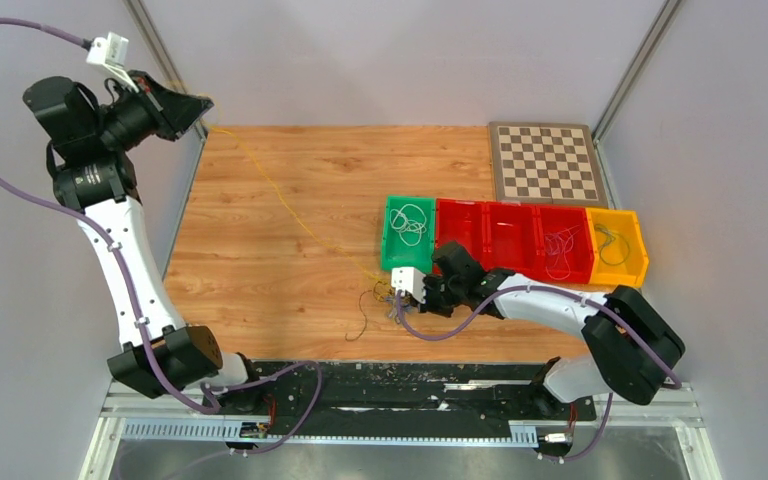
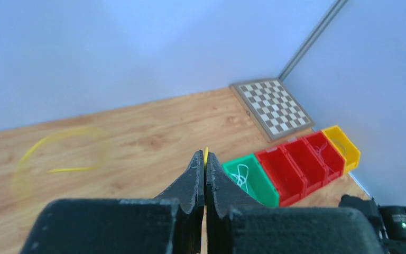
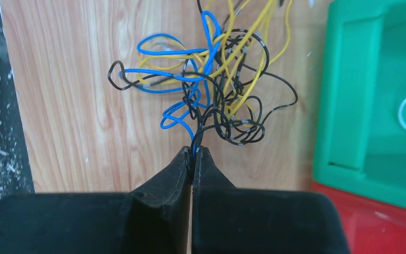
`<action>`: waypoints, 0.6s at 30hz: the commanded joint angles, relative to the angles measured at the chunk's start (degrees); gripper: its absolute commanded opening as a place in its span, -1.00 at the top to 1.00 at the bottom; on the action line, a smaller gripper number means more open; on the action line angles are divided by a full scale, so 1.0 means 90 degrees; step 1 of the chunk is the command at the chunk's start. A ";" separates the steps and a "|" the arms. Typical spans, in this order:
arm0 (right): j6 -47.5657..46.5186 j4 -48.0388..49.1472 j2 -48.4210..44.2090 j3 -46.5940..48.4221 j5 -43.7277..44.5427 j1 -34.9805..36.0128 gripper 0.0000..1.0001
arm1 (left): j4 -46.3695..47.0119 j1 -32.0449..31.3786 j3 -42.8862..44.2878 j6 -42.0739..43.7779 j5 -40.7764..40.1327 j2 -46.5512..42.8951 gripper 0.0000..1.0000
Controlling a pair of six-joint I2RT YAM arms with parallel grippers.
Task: Untangle the cables
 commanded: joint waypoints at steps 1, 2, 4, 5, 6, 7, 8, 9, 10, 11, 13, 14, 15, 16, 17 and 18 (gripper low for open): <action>-0.0417 -0.0458 -0.0237 -0.0179 0.0241 -0.0032 1.00 | 0.0906 0.0153 0.0617 -0.0767 -0.0189 0.0253 1.00; -0.0447 -0.0502 -0.0196 -0.0187 0.0262 -0.0033 1.00 | 0.1061 0.0177 0.0841 -0.0915 -0.0223 0.0334 1.00; -0.0451 -0.0584 -0.0116 -0.0172 0.0363 -0.0042 0.95 | 0.1245 0.0204 0.1241 -0.1171 -0.0246 0.0503 1.00; -0.0447 -0.0608 -0.0086 -0.0169 0.0382 -0.0048 0.93 | 0.1288 0.0208 0.1384 -0.1258 -0.0250 0.0570 1.00; -0.0433 -0.0612 -0.0077 -0.0160 0.0386 -0.0060 0.92 | 0.1388 0.0218 0.1660 -0.1485 -0.0231 0.0717 1.00; -0.0416 -0.0620 -0.0067 -0.0153 0.0378 -0.0070 0.90 | 0.1467 0.0220 0.1775 -0.1635 -0.0189 0.0785 1.00; -0.0401 -0.0616 -0.0075 -0.0136 0.0370 -0.0072 0.88 | 0.1721 0.0224 0.1944 -0.1923 -0.0081 0.0895 1.00; -0.0382 -0.0616 -0.0072 -0.0118 0.0354 -0.0070 0.84 | 0.1929 0.0223 0.2019 -0.2105 -0.0055 0.0954 1.00; -0.0357 -0.0613 -0.0062 -0.0106 0.0348 -0.0072 0.79 | 0.2006 0.0217 0.2183 -0.2165 -0.0058 0.0987 1.00; -0.0334 -0.0618 -0.0043 -0.0089 0.0345 -0.0073 0.69 | 0.2183 0.0219 0.2285 -0.2307 -0.0039 0.1072 1.00; -0.0308 -0.0633 -0.0033 -0.0020 0.0333 -0.0082 0.56 | 0.2663 0.0220 0.2534 -0.2673 0.0206 0.1188 1.00; -0.0301 -0.0662 -0.0035 0.0023 0.0315 -0.0082 0.56 | 0.2778 0.0221 0.2695 -0.2747 0.0240 0.1221 1.00; -0.0295 -0.0697 -0.0035 0.0085 0.0302 -0.0080 0.54 | 0.2957 0.0221 0.2795 -0.2851 0.0282 0.1287 1.00; -0.0296 -0.0742 -0.0029 0.0129 0.0270 -0.0082 0.55 | 0.3087 0.0221 0.3024 -0.2928 0.0307 0.1334 1.00; -0.0312 -0.0803 -0.0015 0.0171 0.0214 -0.0082 0.63 | 0.3293 0.0226 0.3155 -0.3121 0.0333 0.1452 1.00; -0.0348 -0.0880 0.0006 0.0189 0.0149 -0.0080 0.74 | 0.3357 0.0262 0.3458 -0.3195 0.0313 0.1519 1.00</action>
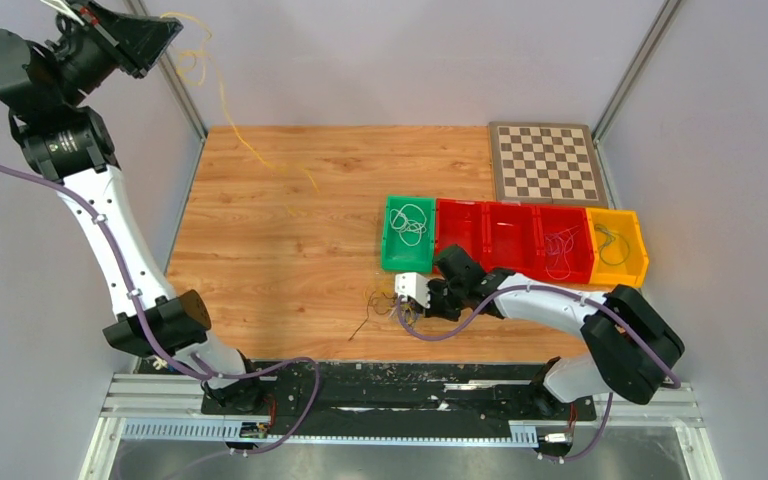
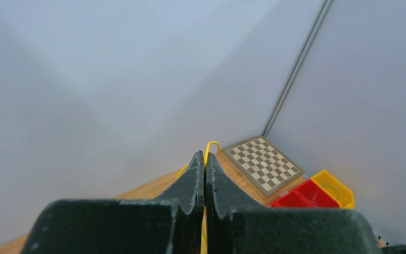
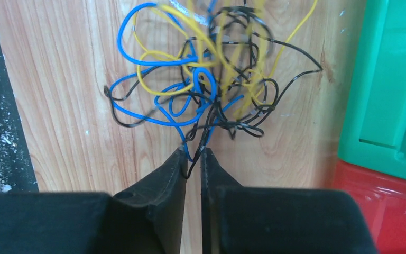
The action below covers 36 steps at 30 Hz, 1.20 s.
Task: Untangle the cables
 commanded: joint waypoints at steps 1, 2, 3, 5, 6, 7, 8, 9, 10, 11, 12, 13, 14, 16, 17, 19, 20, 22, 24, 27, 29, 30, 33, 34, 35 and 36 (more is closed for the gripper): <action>-0.0078 -0.0253 0.0073 0.0323 -0.0209 -0.0024 0.86 | 0.1173 0.0157 0.1070 -0.0883 0.0103 0.0258 1.00; -0.0121 -0.0291 0.0091 0.0295 -0.0194 -0.0024 0.98 | 0.1233 0.0192 0.1137 -0.0937 0.0035 0.0292 1.00; -0.0185 -0.0360 0.0097 0.0258 -0.0156 -0.0026 1.00 | 0.1321 0.0260 0.1227 -0.0984 -0.0112 0.0322 1.00; -0.0382 -0.0451 0.0060 0.0145 -0.0048 -0.0040 1.00 | 0.1355 0.0346 0.1282 -0.0999 -0.0283 0.0352 1.00; -0.0451 -0.0467 0.0021 0.0096 0.0007 -0.0067 0.94 | 0.1363 0.0360 0.1263 -0.1024 -0.0295 0.0363 1.00; -0.0481 -0.0500 -0.0023 0.0086 0.0019 -0.0084 0.76 | 0.1456 0.0365 0.1168 -0.1155 -0.0226 0.0360 1.00; -0.0489 -0.0540 -0.0058 0.0127 -0.0006 -0.0096 0.55 | 0.1618 0.0365 0.1055 -0.1282 -0.0164 0.0343 1.00; -0.0455 -0.0606 -0.0109 0.0204 -0.0074 -0.0100 0.30 | 0.2025 0.0357 0.0755 -0.1644 -0.0022 0.0281 1.00; -0.0410 -0.0696 -0.0164 0.0337 -0.0176 -0.0102 0.07 | 0.2259 0.0346 0.0599 -0.1805 0.0045 0.0235 1.00; -0.0337 -0.0807 -0.0229 0.0493 -0.0329 -0.0107 -0.13 | 0.2622 0.0315 0.0336 -0.2031 0.0179 0.0142 1.00; -0.0240 -0.0905 -0.0313 0.0684 -0.0486 -0.0119 -0.25 | 0.2724 0.0286 0.0248 -0.2082 0.0244 0.0092 1.00; -0.0141 -0.0965 -0.0425 0.0875 -0.0632 -0.0130 -0.36 | 0.2800 0.0203 0.0097 -0.2078 0.0373 -0.0009 1.00; -0.0036 -0.1023 -0.0553 0.1051 -0.0782 -0.0147 -0.44 | 0.2812 0.0156 0.0021 -0.2042 0.0433 -0.0056 1.00; 0.0237 -0.1125 -0.0793 0.1492 -0.1049 -0.0160 -0.57 | 0.2769 -0.0028 -0.0188 -0.1812 0.0603 -0.0313 1.00; 0.0376 -0.1178 -0.0917 0.1672 -0.1129 -0.0174 -0.64 | 0.2729 -0.0196 -0.0320 -0.1738 0.0702 -0.0370 1.00; 0.0617 -0.1265 -0.1135 0.2010 -0.1223 -0.0197 -0.74 | 0.2593 -0.0536 -0.0542 -0.1553 0.0808 -0.0540 1.00; 0.0741 -0.1279 -0.1233 0.2148 -0.1209 -0.0207 -0.78 | 0.2545 -0.0692 -0.0630 -0.1414 0.0836 -0.0648 1.00; 0.1088 -0.1280 -0.1422 0.2415 -0.1087 -0.0280 -0.90 | 0.2336 -0.1201 -0.0853 -0.1018 0.0867 -0.0766 1.00; 0.1481 -0.1291 -0.1519 0.2695 -0.1077 -0.0523 -0.98 | 0.1997 -0.1798 -0.0899 -0.0538 0.0759 -0.0769 1.00; 0.2229 -0.1292 -0.1598 0.3162 -0.1154 -0.1159 -1.00 | 0.1833 -0.2822 -0.0690 -0.0296 0.0544 -0.0551 1.00; 0.2664 -0.1277 -0.1607 0.3556 -0.1329 -0.1701 -1.00 | 0.1862 -0.3440 -0.0417 -0.0301 0.0394 -0.0222 1.00; 0.2830 -0.1259 -0.1595 0.3749 -0.1437 -0.1873 -1.00 | 0.1898 -0.3805 -0.0214 -0.0310 0.0290 0.0008 1.00; 0.3020 -0.1142 -0.1604 0.4298 -0.1582 -0.2021 -1.00 | 0.2079 -0.4419 0.0134 -0.0339 0.0105 0.0510 1.00; 0.3050 -0.1053 -0.1628 0.4392 -0.1583 -0.2025 -1.00 | 0.2096 -0.4665 0.0276 -0.0318 0.0018 0.0735 1.00; 0.3073 -0.0980 -0.1651 0.4466 -0.1568 -0.2019 -1.00 | 0.2118 -0.4787 0.0330 -0.0270 -0.0027 0.0943 1.00; 0.3067 -0.0938 -0.1685 0.4517 -0.1490 -0.2023 -1.00 | 0.2159 -0.4994 0.0395 -0.0269 -0.0108 0.1045 1.00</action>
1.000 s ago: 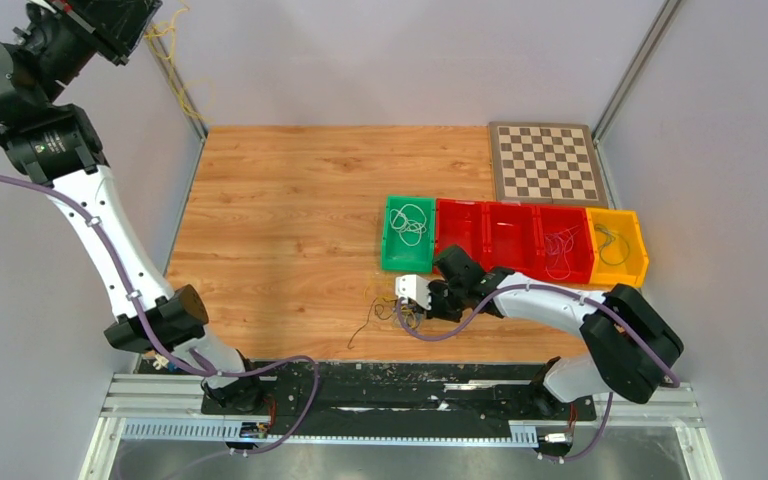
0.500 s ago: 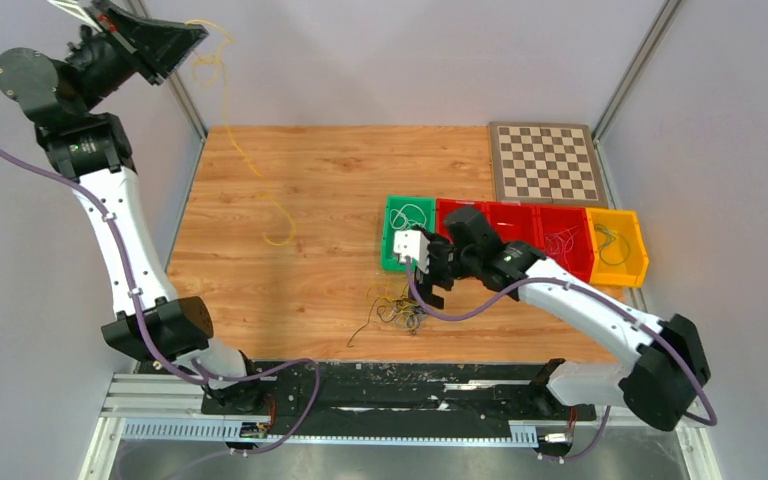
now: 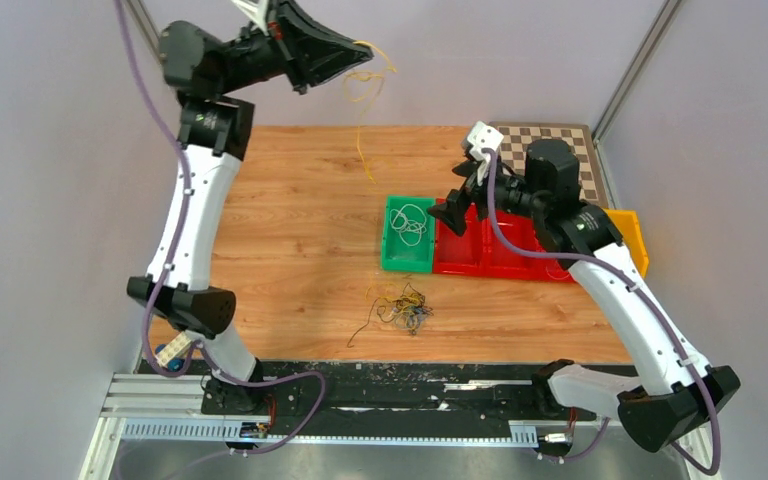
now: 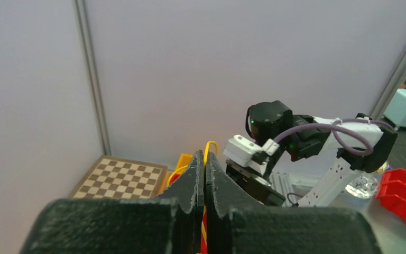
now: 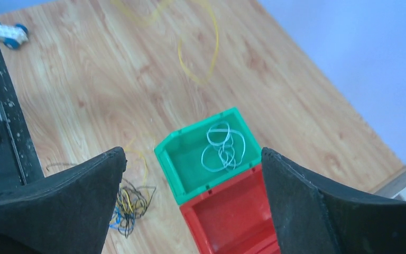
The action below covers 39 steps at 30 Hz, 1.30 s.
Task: Untangle the cables
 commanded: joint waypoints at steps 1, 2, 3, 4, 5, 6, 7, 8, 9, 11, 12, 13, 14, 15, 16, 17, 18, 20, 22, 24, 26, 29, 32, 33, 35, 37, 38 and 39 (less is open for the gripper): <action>0.0479 0.0362 -0.0205 0.0507 -0.0149 0.0064 -1.00 | 0.0311 -0.0620 0.0307 0.0174 -0.0443 0.0737 1.00; 0.0464 0.0367 -0.0255 0.0506 -0.0018 0.0052 -1.00 | 0.0390 -0.0793 0.0291 0.0145 -0.0459 0.0817 1.00; 0.0453 0.0372 -0.0350 0.0465 0.0194 0.0034 -1.00 | 0.0489 -0.0876 0.0287 0.0104 -0.0457 0.0972 1.00; 0.0464 0.0369 -0.0443 0.0413 0.0401 0.0019 -1.00 | 0.0519 -0.1040 0.0274 0.0095 -0.0438 0.1052 1.00; 0.0475 0.0369 -0.0526 0.0341 0.0618 0.0015 -1.00 | 0.0577 -0.1117 0.0259 0.0101 -0.0421 0.1197 1.00; 0.0472 0.0359 -0.0613 0.0255 0.0856 0.0001 -1.00 | 0.0621 -0.1262 0.0216 0.0104 -0.0423 0.1262 1.00; 0.0483 0.0355 -0.0692 0.0123 0.1118 -0.0004 -1.00 | 0.0759 -0.1320 0.0176 0.0098 -0.0451 0.1372 1.00; 0.0523 0.0348 -0.0774 -0.0062 0.1473 -0.0010 -1.00 | 0.0829 -0.1447 0.0129 0.0112 -0.0463 0.1437 1.00; 0.0600 0.0267 -0.0840 -0.0240 0.1837 -0.0030 -1.00 | 0.0894 -0.1510 0.0132 0.0203 -0.0510 0.1581 1.00; 0.0821 0.0035 -0.1006 -0.0586 0.2226 -0.0160 -1.00 | 0.1012 -0.1725 0.0133 0.0300 -0.0602 0.1809 1.00; 0.0921 -0.0074 -0.1120 -0.0746 0.2240 -0.0249 -1.00 | 0.1063 -0.1772 0.0135 0.0316 -0.0616 0.1885 1.00; 0.0968 -0.0160 -0.1245 -0.0888 0.2250 -0.0337 -1.00 | 0.1158 -0.1872 0.0123 0.0329 -0.0653 0.2043 1.00; 0.0980 -0.0264 -0.1350 -0.1035 0.2344 -0.0406 -1.00 | 0.1229 -0.1923 0.0110 0.0320 -0.0661 0.2114 1.00; 0.0974 -0.0336 -0.1449 -0.1112 0.2453 -0.0441 -1.00 | 0.1380 -0.2010 0.0081 0.0301 -0.0672 0.2276 1.00; 0.0956 -0.0390 -0.1527 -0.1168 0.2611 -0.0476 -1.00 | 0.1433 -0.2051 0.0074 0.0301 -0.0680 0.2353 1.00; 0.0938 -0.0435 -0.1588 -0.1207 0.2768 -0.0522 -1.00 | 0.1499 -0.2140 0.0069 0.0319 -0.0699 0.2516 1.00; 0.0910 -0.0476 -0.1631 -0.1240 0.2974 -0.0565 -1.00 | 0.1572 -0.2174 0.0068 0.0328 -0.0713 0.2686 1.00; 0.0901 -0.0552 -0.1629 -0.1252 0.3400 -0.0667 -1.00 | 0.1687 -0.2267 0.0073 0.0305 -0.0764 0.2958 1.00; 0.0900 -0.0619 -0.1585 -0.1220 0.3587 -0.0830 -1.00 | 0.1818 -0.2353 0.0105 0.0248 -0.0810 0.3253 1.00; 0.0887 -0.0620 -0.1513 -0.1167 0.3568 -0.0972 -1.00 | 0.1837 -0.2413 0.0152 0.0259 -0.0831 0.3502 1.00; 0.0872 -0.0626 -0.1426 -0.1119 0.3508 -0.1084 -1.00 | 0.1796 -0.2467 0.0167 0.0354 -0.0827 0.3700 1.00; 0.0857 -0.0630 -0.1312 -0.1113 0.3300 -0.1258 -1.00 | 0.1749 -0.2505 -0.0148 0.0530 -0.0793 0.3852 1.00; 0.0763 -0.0660 -0.1229 -0.1174 0.2818 -0.1494 -1.00 | 0.1937 -0.2504 -0.0925 0.0864 -0.0785 0.3793 1.00; 0.0714 -0.0677 -0.1202 -0.1213 0.2704 -0.1571 -1.00 | 0.1961 -0.2503 -0.1352 0.0934 -0.0791 0.3771 1.00; 0.0608 -0.0736 -0.1112 -0.1264 0.2534 -0.1686 -0.99 | 0.1977 -0.2516 -0.1910 0.1219 -0.0780 0.3705 1.00; 0.0542 -0.0777 -0.0999 -0.1311 0.2422 -0.1821 -0.98 | 0.1762 -0.2547 -0.2377 0.1870 -0.0832 0.3616 1.00; 0.0526 -0.0793 -0.0934 -0.1331 0.2312 -0.1935 -0.97 | 0.1682 -0.2567 -0.2636 0.2087 -0.0932 0.3552 1.00; 0.0526 -0.0815 -0.0853 -0.1339 0.2187 -0.2018 -0.96 | 0.1503 -0.2578 -0.2744 0.2476 -0.0986 0.3499 1.00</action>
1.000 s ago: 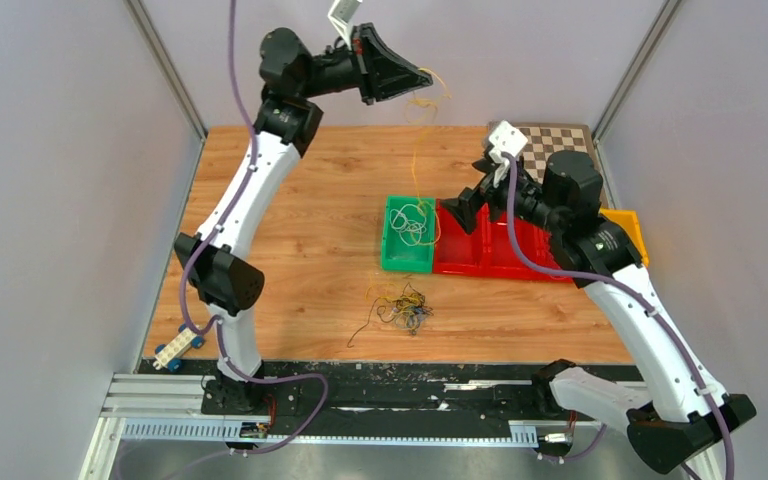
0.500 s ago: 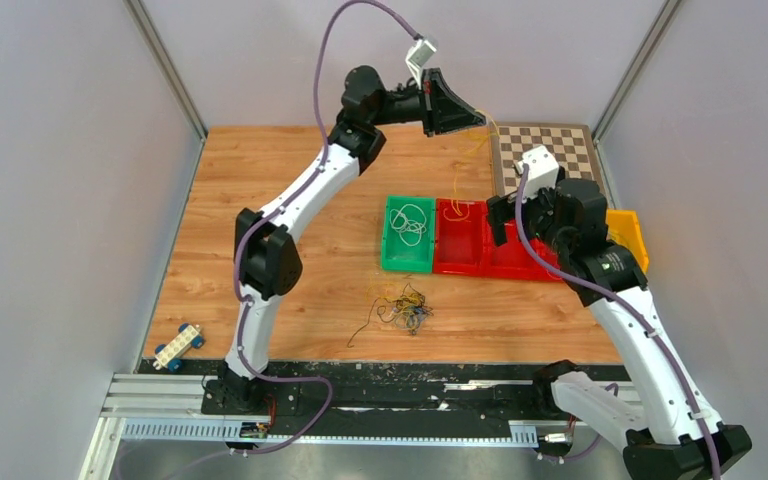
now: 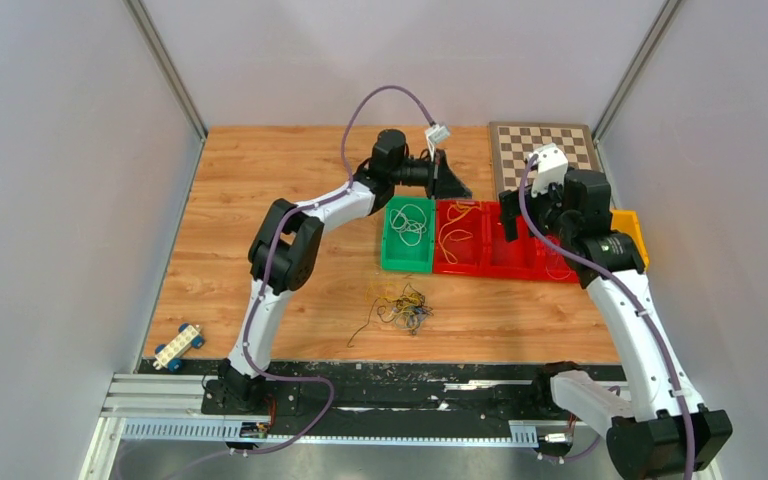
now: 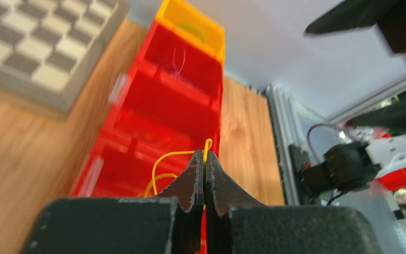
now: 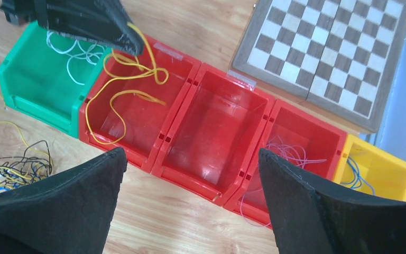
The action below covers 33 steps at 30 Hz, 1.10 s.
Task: Untangle the cables
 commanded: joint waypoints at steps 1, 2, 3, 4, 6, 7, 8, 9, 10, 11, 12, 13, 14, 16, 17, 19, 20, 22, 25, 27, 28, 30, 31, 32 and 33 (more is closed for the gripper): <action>-0.0124 -0.0101 0.0271 -0.0043 -0.0600 -0.0332 -0.95 | -0.0179 -0.0141 -0.0650 0.1546 -0.0294 -0.0440 1.00; -0.0135 -0.0125 0.0378 -0.0038 -0.0737 -0.0399 -0.94 | -0.0425 -0.0155 -0.0699 0.1884 -0.0369 -0.0441 1.00; -0.0149 -0.0153 0.0468 -0.0031 -0.0856 -0.0455 -0.94 | -0.0566 -0.0189 -0.0750 0.2043 -0.0481 -0.0442 1.00; -0.0160 -0.0175 0.0545 -0.0013 -0.0942 -0.0490 -0.93 | -0.0793 -0.0203 -0.0763 0.2328 -0.0531 -0.0435 1.00; -0.0199 -0.0207 0.0685 0.0017 -0.1161 -0.0557 -0.93 | -0.1113 -0.0252 -0.0784 0.2656 -0.0751 -0.0440 1.00; -0.0212 -0.0212 0.0752 0.0043 -0.1229 -0.0578 -0.94 | -0.1173 -0.0270 -0.0793 0.2702 -0.0778 -0.0441 0.89; -0.0241 -0.0221 0.0804 0.0063 -0.1309 -0.0581 -0.94 | -0.1277 -0.0273 -0.0785 0.2732 -0.0801 -0.0449 0.75; -0.0275 -0.0236 0.0850 0.0076 -0.1397 -0.0581 -0.95 | -0.1333 -0.0275 -0.0752 0.2736 -0.0803 -0.0465 0.46; -0.0309 -0.0241 0.0880 0.0092 -0.1494 -0.0583 -0.95 | -0.1475 -0.0268 -0.0690 0.2731 -0.0805 -0.0523 0.34; -0.0352 -0.0253 0.0896 0.0098 -0.1601 -0.0587 -0.95 | -0.1545 -0.0272 -0.0655 0.2730 -0.0800 -0.0566 0.13; -0.0404 -0.0260 0.0907 0.0099 -0.1710 -0.0585 -0.95 | -0.1709 -0.0263 -0.0597 0.2730 -0.0792 -0.0690 0.03; -0.0465 -0.0266 0.0900 0.0085 -0.1854 -0.0581 -0.95 | -0.1798 -0.0255 -0.0580 0.2739 -0.0779 -0.0786 -0.12; -0.0556 -0.0271 0.0886 0.0075 -0.1981 -0.0584 -0.95 | -0.1965 -0.0219 -0.0588 0.2764 -0.0730 -0.0992 -0.18; -0.0705 -0.0296 0.0839 0.0044 -0.2262 -0.0584 -0.93 | -0.2168 -0.0115 -0.0689 0.2751 -0.0581 -0.1403 -0.34; -0.0783 -0.0318 0.0802 0.0027 -0.2436 -0.0582 -0.91 | -0.2309 -0.0064 -0.0742 0.2752 -0.0527 -0.1717 -0.37; -0.0958 -0.0402 0.0735 -0.0019 -0.3038 -0.0581 -0.88 | -0.2675 0.0141 -0.0995 0.2952 -0.0348 -0.2299 -0.41; -0.1063 -0.0460 0.0703 -0.0064 -0.3440 -0.0552 -0.86 | -0.2804 0.0317 -0.1258 0.3075 -0.0227 -0.2503 -0.42; -0.1243 -0.0521 0.0653 -0.0213 -0.3954 -0.0385 -0.81 | -0.3477 0.0621 -0.1844 0.3709 -0.0017 -0.3167 -0.42; -0.1459 -0.0517 0.0663 -0.0562 -0.4186 0.0180 -0.77 | -0.5302 0.1019 -0.2832 0.6188 0.0382 -0.4313 -0.42; -0.1560 -0.0483 0.0795 -0.0798 -0.4166 0.0654 -0.74 | -0.7217 0.1207 -0.3322 0.8667 0.0436 -0.4800 -0.41; -0.1593 -0.0452 0.0902 -0.0886 -0.4161 0.0880 -0.72 | -0.7755 0.1257 -0.3615 0.9346 0.0179 -0.4921 -0.41; -0.1667 -0.0326 0.1157 -0.1037 -0.4160 0.1266 -0.68 | -0.8737 0.1299 -0.4099 1.0839 -0.0177 -0.5175 -0.41; -0.1733 -0.0255 0.1306 -0.1109 -0.4155 0.1445 -0.66 | -0.8880 0.1304 -0.4293 1.1336 -0.0350 -0.5300 -0.41; -0.1846 -0.0173 0.1457 -0.1173 -0.4130 0.1607 -0.65 | -0.8807 0.1305 -0.4652 1.1447 -0.0417 -0.5356 -0.41; -0.1961 -0.0072 0.1627 -0.1245 -0.4042 0.1760 -0.63 | -0.8466 0.1306 -0.4838 1.1527 -0.0496 -0.5469 -0.41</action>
